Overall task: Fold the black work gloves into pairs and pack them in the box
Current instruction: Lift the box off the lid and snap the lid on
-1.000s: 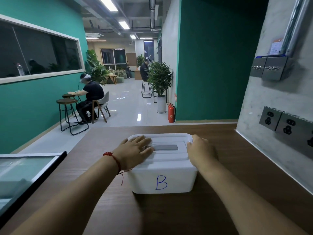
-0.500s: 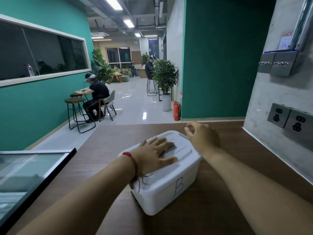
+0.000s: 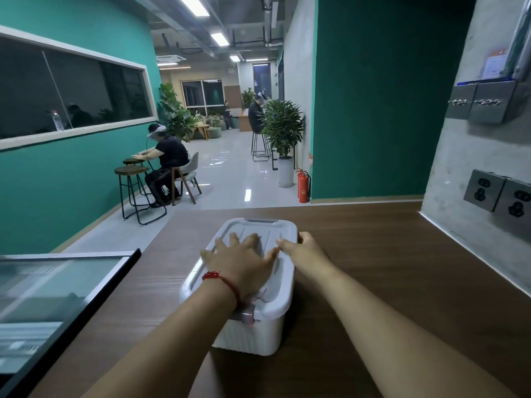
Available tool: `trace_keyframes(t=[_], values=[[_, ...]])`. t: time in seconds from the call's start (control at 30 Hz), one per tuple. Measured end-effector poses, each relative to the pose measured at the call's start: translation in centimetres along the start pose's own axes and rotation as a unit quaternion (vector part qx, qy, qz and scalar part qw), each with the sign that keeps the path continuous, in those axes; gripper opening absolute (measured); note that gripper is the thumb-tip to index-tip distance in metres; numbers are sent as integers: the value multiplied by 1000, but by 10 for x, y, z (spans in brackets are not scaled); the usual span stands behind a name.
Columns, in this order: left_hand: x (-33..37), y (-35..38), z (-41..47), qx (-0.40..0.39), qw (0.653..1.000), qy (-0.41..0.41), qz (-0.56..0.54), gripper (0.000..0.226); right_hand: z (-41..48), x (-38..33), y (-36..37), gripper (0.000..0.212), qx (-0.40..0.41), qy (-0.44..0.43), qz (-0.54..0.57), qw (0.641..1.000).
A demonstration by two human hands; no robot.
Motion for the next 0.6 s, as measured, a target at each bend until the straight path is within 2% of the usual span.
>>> trace_keyframes(t=[0.17, 0.33, 0.6], values=[[-63, -9, -3, 4, 999, -41, -6, 87, 30, -5, 65, 66, -38, -28, 36, 998], [-123, -16, -5, 15, 997, -78, -13, 92, 26, -31, 126, 75, -73, -48, 23, 996], [-159, -22, -9, 22, 995, -94, -11, 88, 24, -50, 164, 70, -95, -57, -28, 994]])
Point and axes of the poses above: each hand's wrist, its own z-axis towards the middle knuckle, its own y-axis out of the palm, x = y × z, the point moved 2 cm from there along z, towards the middle knuckle, and after that the axes turned 9 degrees about -x, right-handed, at the moved point
